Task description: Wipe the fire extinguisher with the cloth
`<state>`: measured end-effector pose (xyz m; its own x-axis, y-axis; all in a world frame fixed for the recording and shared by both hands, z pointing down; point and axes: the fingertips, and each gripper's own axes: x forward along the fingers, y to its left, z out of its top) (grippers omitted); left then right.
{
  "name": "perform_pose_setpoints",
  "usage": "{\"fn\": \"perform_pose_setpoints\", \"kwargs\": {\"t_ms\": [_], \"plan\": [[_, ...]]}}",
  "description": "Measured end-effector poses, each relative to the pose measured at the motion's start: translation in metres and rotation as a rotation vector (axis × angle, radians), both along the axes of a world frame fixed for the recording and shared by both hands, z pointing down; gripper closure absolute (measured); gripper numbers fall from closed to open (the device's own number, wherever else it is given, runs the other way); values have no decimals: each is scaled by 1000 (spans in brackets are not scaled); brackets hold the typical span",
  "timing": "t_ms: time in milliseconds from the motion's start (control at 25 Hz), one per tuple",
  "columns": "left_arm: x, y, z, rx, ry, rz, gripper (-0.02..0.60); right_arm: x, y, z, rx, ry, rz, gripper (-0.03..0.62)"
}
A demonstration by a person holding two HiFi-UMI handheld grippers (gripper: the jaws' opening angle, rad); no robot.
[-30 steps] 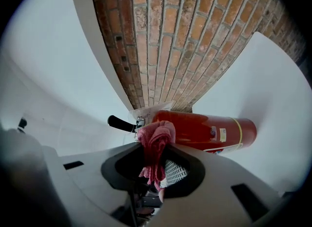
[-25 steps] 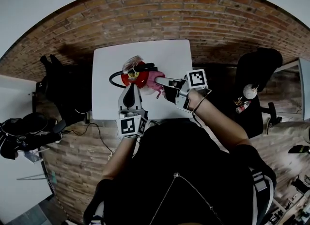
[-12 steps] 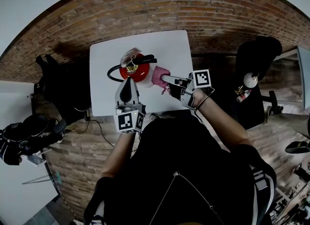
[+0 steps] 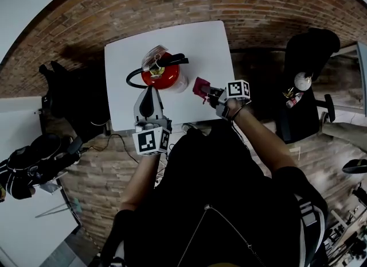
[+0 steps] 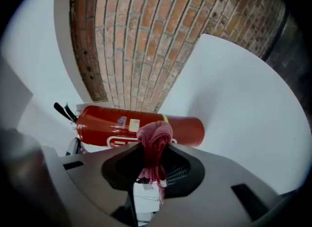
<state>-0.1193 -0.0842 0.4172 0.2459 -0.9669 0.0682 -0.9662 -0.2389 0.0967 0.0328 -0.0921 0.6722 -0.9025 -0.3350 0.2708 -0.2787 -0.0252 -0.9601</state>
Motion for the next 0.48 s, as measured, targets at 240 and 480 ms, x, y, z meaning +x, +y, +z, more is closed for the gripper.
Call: {"fn": "perform_pose_setpoints", "kwargs": {"t_ms": [240, 480], "plan": [[-7, 7, 4, -14, -22, 13, 571, -17, 2, 75, -54, 104, -5, 488], [-14, 17, 6, -4, -28, 34, 571, -34, -1, 126, -99, 167, 29, 488]]}}
